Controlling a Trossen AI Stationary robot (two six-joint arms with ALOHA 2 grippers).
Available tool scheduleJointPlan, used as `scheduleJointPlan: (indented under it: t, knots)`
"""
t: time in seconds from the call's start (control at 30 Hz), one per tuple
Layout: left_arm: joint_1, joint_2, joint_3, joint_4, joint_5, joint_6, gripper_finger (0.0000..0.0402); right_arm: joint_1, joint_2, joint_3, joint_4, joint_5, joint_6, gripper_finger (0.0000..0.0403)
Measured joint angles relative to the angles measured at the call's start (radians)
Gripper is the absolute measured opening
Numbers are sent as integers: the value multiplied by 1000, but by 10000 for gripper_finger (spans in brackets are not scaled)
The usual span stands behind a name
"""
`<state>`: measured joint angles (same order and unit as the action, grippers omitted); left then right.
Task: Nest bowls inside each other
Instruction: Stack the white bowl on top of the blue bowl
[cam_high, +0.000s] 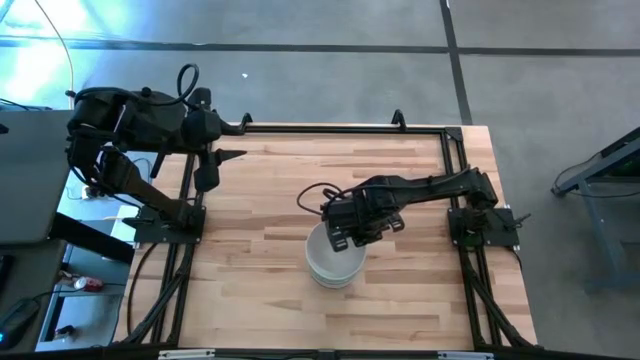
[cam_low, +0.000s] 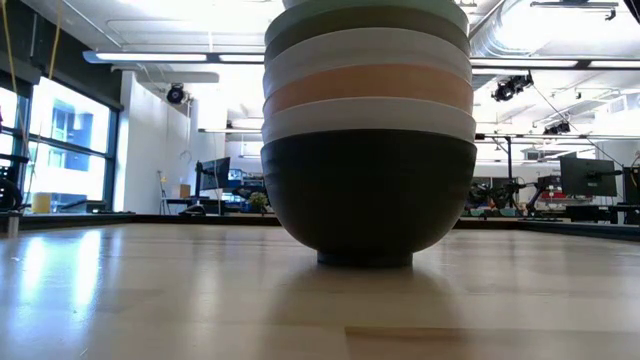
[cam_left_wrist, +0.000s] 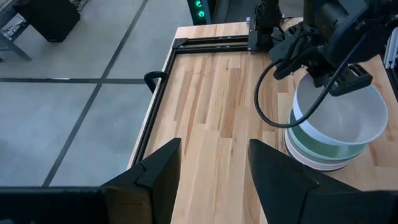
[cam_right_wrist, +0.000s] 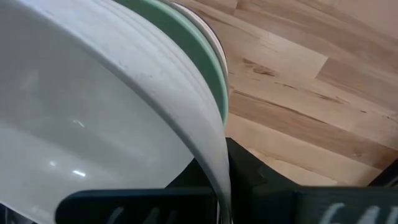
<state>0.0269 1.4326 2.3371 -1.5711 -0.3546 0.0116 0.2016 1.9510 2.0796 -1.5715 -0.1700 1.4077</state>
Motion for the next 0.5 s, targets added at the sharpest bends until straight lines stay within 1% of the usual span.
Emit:
scheduleJointPlan:
  t: [0.5]
  knots:
    - [0,0,0,0,3,0,177,2,63,0,0,-16,-38,0]
